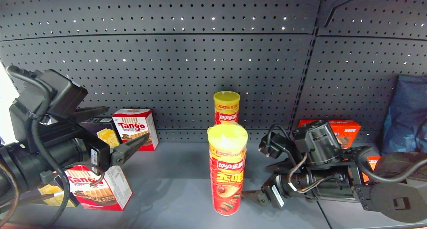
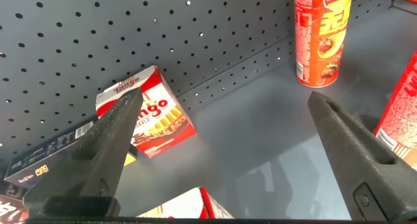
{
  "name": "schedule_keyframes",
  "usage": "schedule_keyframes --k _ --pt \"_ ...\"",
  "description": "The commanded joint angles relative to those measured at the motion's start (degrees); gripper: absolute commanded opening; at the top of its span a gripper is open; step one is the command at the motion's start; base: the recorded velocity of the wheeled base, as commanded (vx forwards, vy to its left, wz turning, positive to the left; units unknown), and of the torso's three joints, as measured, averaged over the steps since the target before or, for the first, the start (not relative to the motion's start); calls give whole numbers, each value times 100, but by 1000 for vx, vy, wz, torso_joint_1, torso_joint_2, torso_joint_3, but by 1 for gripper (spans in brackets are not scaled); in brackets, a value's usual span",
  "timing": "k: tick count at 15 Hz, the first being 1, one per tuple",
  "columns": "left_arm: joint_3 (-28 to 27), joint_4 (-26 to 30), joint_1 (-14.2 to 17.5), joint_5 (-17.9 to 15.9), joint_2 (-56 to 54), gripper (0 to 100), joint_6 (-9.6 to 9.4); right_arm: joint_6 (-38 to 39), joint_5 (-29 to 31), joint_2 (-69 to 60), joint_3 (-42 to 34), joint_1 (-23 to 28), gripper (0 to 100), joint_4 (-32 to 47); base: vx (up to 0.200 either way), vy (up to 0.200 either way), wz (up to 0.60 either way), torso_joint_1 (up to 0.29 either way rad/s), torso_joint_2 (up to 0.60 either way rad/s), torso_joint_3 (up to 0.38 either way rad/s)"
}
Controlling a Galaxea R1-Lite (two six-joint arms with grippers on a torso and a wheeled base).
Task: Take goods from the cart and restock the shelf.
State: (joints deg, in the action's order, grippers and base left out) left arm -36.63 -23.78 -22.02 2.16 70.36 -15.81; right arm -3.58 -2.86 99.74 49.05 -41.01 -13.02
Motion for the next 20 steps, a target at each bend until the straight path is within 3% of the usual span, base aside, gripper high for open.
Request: schedule_keyframes --k 1,7,9,11,12,13,16,18,20 --pt "7 -3 4 4 4 100 -1 -2 23 -87 -19 84 100 -69 0 0 0 0 0 0" --pt "7 -30 48 13 -111 100 25 306 93 -1827 -80 1051 100 -96 0 0 0 0 0 0" --pt "95 -21 207 39 -620 100 52 279 84 -3462 -731 1939 100 -87 0 0 0 0 0 0" --pt "341 -21 690 30 -1209 100 52 279 40 -4929 -1864 2941 100 -87 0 0 0 0 0 0" --pt "473 -21 804 22 -1376 100 61 288 40 -5281 -2155 3169 100 -78 0 0 0 0 0 0" --pt "930 5 1103 13 -1965 100 122 288 67 -6151 -2972 3556 100 -96 0 0 0 0 0 0" --pt "1985 40 1296 109 -3196 100 201 271 146 -7461 -3947 3925 100 -43 0 0 0 0 0 0" --pt "2802 550 1314 566 -4408 100 192 271 207 -8357 -4378 4233 100 124 0 0 0 0 0 0" --pt "3004 1359 1332 795 -5393 100 192 279 234 -9113 -4642 4259 100 643 0 0 0 0 0 0"
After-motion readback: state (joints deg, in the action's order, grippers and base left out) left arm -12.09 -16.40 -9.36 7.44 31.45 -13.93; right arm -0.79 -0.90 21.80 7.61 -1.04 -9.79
